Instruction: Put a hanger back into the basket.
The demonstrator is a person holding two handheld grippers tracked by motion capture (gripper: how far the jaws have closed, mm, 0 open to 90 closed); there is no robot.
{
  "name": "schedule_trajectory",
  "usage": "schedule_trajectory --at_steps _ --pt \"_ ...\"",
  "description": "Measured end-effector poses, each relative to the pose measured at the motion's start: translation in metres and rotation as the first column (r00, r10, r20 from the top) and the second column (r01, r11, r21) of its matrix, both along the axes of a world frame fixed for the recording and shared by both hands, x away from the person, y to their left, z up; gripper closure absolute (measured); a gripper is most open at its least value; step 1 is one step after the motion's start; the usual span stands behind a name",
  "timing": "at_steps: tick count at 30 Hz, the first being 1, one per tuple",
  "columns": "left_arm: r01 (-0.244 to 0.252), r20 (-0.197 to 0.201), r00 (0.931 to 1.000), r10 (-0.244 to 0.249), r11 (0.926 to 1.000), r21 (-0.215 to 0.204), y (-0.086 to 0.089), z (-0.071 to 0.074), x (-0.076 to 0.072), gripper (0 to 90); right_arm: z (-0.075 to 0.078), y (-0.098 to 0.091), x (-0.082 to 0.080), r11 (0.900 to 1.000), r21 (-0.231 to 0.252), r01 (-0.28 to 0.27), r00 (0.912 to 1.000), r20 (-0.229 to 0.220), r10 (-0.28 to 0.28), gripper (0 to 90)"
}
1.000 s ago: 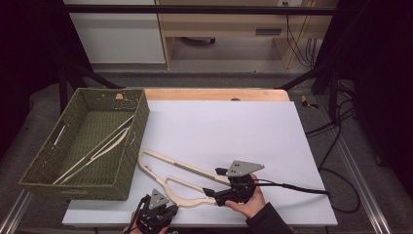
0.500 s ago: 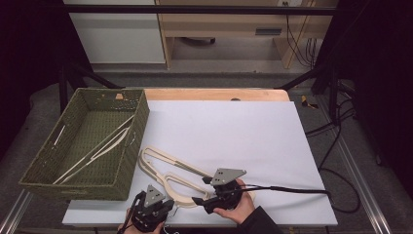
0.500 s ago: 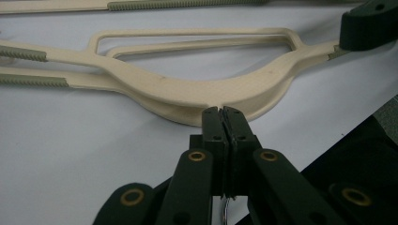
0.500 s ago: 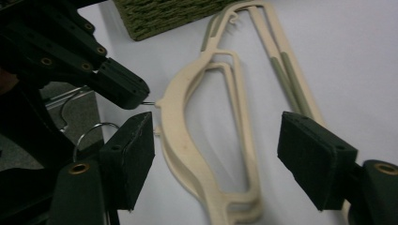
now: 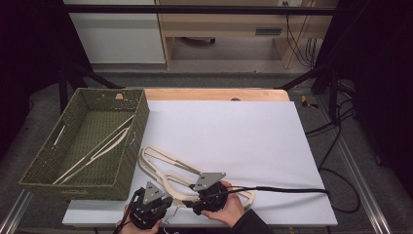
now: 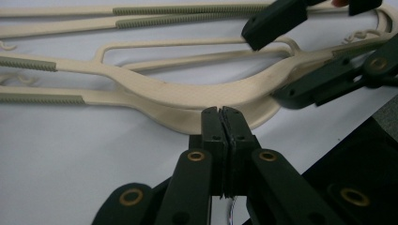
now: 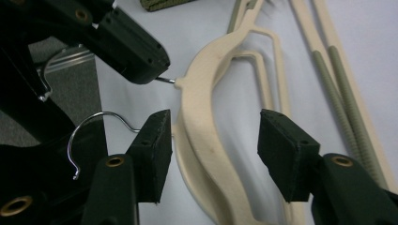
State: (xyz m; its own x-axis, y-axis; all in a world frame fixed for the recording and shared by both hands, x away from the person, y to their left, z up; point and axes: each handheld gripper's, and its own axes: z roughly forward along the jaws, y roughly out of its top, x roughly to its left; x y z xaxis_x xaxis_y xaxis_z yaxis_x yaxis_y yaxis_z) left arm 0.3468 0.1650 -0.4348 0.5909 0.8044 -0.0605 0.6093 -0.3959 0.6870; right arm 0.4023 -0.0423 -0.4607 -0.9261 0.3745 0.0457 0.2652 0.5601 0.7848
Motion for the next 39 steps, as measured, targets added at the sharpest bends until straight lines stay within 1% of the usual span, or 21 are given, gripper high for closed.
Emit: schedule_trajectory --at_steps 1,3,6,8,10,11,15,17,19,21,22,23,25,26,28,30,32,33,34,36,39 --pt "0.001 0.006 1.0000 -0.001 1.0000 -0.001 0.000 0.001 0.000 88.5 -0.001 0.002 0.000 1.0000 -0.005 -0.001 0.9999 -0.011 0.001 48.9" --pt "0.011 0.006 0.9999 -0.011 0.9999 0.010 0.000 0.004 0.001 88.6 -0.003 0.005 0.001 0.9988 -0.047 -0.012 0.9996 0.026 0.013 52.1" --pt "0.014 0.006 0.9999 -0.014 0.9999 0.009 0.000 0.008 0.003 88.6 -0.007 0.009 0.000 0.9976 -0.068 -0.015 0.9995 0.027 0.016 56.3" --pt "0.016 0.008 0.9998 -0.016 0.9998 0.008 -0.001 0.009 0.003 88.5 -0.009 0.011 0.000 0.9953 -0.092 -0.030 0.9982 0.048 0.035 61.1" --pt "0.021 0.007 0.9997 -0.022 0.9996 0.016 -0.001 0.009 0.004 88.5 -0.009 0.011 0.000 0.9952 -0.095 -0.023 0.9980 0.057 0.028 65.1" --pt "0.023 0.007 0.9997 -0.023 0.9996 0.017 -0.001 0.009 0.004 88.5 -0.009 0.011 0.000 0.9952 -0.096 -0.018 0.9972 0.070 0.025 66.2" --pt "0.028 0.012 0.9995 -0.028 0.9996 0.008 -0.002 0.010 0.004 88.4 -0.008 0.010 -0.001 0.9938 -0.108 -0.024 0.9950 0.094 0.035 67.5" --pt "0.039 0.035 0.9986 -0.039 0.9992 0.006 -0.002 0.012 0.003 88.0 -0.007 0.010 -0.001 0.9934 -0.112 -0.025 0.9937 0.105 0.037 68.0" --pt "0.055 0.055 0.9970 -0.055 0.9984 -0.010 0.000 0.014 0.004 86.7 -0.005 0.009 -0.001 0.9935 -0.111 -0.024 0.9921 0.120 0.037 68.5" --pt "0.069 0.091 0.9937 -0.065 0.9970 -0.036 0.003 0.019 0.003 74.4 -0.003 0.008 -0.001 0.9936 -0.110 -0.024 0.9910 0.128 0.038 68.9" --pt "0.067 0.115 0.9915 -0.061 0.9968 -0.044 0.005 0.023 0.003 70.0 -0.003 0.008 -0.001 0.9938 -0.109 -0.023 0.9909 0.129 0.037 69.1" --pt "0.070 0.143 0.9877 -0.063 0.9965 -0.046 0.009 0.027 0.002 65.2 -0.002 0.007 0.000 0.9936 -0.110 -0.024 0.9908 0.130 0.038 69.2" --pt "0.078 0.195 0.9788 -0.062 0.9940 -0.076 0.017 0.037 0.002 56.9 -0.001 0.007 0.000 0.9940 -0.107 -0.024 0.9900 0.136 0.038 69.7" --pt "0.074 0.217 0.9749 -0.050 0.9920 -0.102 0.021 0.042 0.002 53.0 0.001 0.006 0.001 0.9937 -0.107 -0.030 0.9888 0.142 0.046 69.9" --pt "0.084 0.255 0.9658 -0.048 0.9872 -0.135 0.032 0.051 0.004 42.9 0.004 0.005 0.001 0.9945 -0.102 -0.022 0.9891 0.143 0.037 70.7" --pt "0.090 0.268 0.9626 -0.042 0.9815 -0.169 0.043 0.057 0.007 33.9 0.009 0.003 0.002 0.9952 -0.096 -0.019 0.9877 0.153 0.034 71.7" --pt "0.108 0.270 0.9616 -0.048 0.9716 -0.210 0.052 0.061 0.010 27.0 0.015 0.000 0.002 0.9960 -0.089 -0.011 0.9858 0.166 0.025 73.4" --pt "0.112 0.272 0.9612 -0.048 0.9680 -0.225 0.054 0.062 0.011 24.6 0.018 -0.001 0.003 0.9963 -0.085 -0.010 0.9847 0.172 0.025 74.4" --pt "0.119 0.279 0.9591 -0.050 0.9637 -0.239 0.057 0.064 0.013 23.6 0.020 -0.002 0.004 0.9968 -0.080 -0.008 0.9839 0.177 0.023 75.3" --pt "0.126 0.287 0.9565 -0.050 0.9600 -0.250 0.060 0.065 0.016 20.3 0.026 -0.005 0.006 0.9975 -0.070 -0.001 0.9811 0.193 0.015 76.9" --pt "0.132 0.303 0.9518 -0.050 0.9581 -0.254 0.062 0.069 0.020 15.0 0.035 -0.009 0.010 0.9981 -0.061 0.011 0.9764 0.216 0.002 79.9"
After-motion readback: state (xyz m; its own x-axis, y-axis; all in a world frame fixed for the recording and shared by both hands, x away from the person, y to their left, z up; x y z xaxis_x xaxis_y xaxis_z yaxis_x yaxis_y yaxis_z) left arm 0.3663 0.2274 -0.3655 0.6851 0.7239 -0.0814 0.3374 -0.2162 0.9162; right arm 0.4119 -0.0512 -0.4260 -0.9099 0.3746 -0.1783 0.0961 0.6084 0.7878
